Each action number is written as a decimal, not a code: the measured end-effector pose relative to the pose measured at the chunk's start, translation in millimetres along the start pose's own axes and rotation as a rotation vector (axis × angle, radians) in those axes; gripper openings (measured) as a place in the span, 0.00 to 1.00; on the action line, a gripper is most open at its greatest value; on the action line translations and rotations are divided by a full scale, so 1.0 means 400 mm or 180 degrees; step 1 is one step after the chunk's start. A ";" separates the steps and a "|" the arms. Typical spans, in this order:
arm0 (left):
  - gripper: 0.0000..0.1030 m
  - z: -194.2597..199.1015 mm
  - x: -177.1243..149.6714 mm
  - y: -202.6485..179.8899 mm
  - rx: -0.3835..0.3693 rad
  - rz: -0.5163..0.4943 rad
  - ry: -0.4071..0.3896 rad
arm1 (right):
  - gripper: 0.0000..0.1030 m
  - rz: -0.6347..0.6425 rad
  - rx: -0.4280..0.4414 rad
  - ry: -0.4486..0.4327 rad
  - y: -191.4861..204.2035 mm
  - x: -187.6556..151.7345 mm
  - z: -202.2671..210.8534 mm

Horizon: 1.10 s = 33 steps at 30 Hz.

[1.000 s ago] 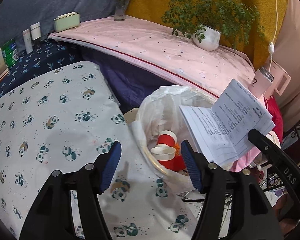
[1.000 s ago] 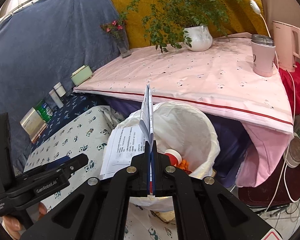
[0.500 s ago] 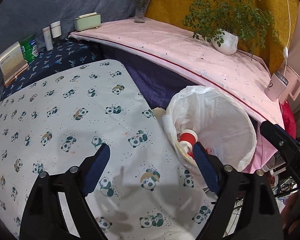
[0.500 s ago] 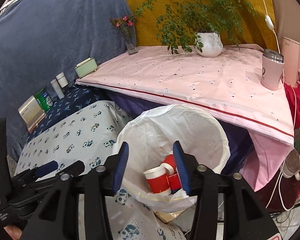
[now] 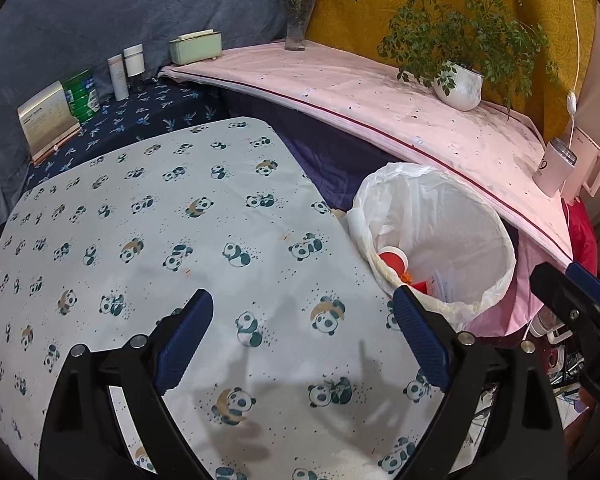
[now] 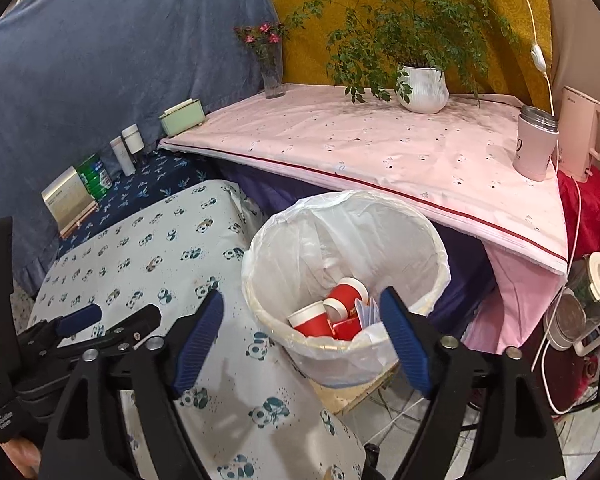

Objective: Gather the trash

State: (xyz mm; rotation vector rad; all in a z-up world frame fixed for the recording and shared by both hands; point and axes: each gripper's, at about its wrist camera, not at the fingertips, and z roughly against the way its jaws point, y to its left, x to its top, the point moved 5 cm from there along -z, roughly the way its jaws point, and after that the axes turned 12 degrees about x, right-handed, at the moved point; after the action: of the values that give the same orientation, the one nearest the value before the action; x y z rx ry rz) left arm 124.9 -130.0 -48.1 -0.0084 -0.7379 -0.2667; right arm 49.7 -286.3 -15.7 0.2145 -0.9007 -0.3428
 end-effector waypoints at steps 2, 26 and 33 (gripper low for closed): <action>0.85 0.003 -0.008 0.007 0.0039 -0.0004 0.0005 | 0.82 0.0043 -0.0048 0.0027 0.005 -0.010 0.008; 0.86 0.026 -0.086 0.016 0.0240 -0.0042 0.0014 | 0.94 0.0270 -0.0390 0.0129 0.015 -0.098 0.032; 0.87 0.025 -0.094 -0.002 0.0248 -0.0069 0.0009 | 0.94 0.0291 -0.0435 0.0108 0.005 -0.102 0.040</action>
State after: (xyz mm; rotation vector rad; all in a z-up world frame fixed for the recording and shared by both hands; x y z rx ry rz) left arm 91.4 -120.6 -65.8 0.0738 -0.7455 -0.2585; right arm 14.2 -269.7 -35.2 0.0529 -0.8472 -0.3137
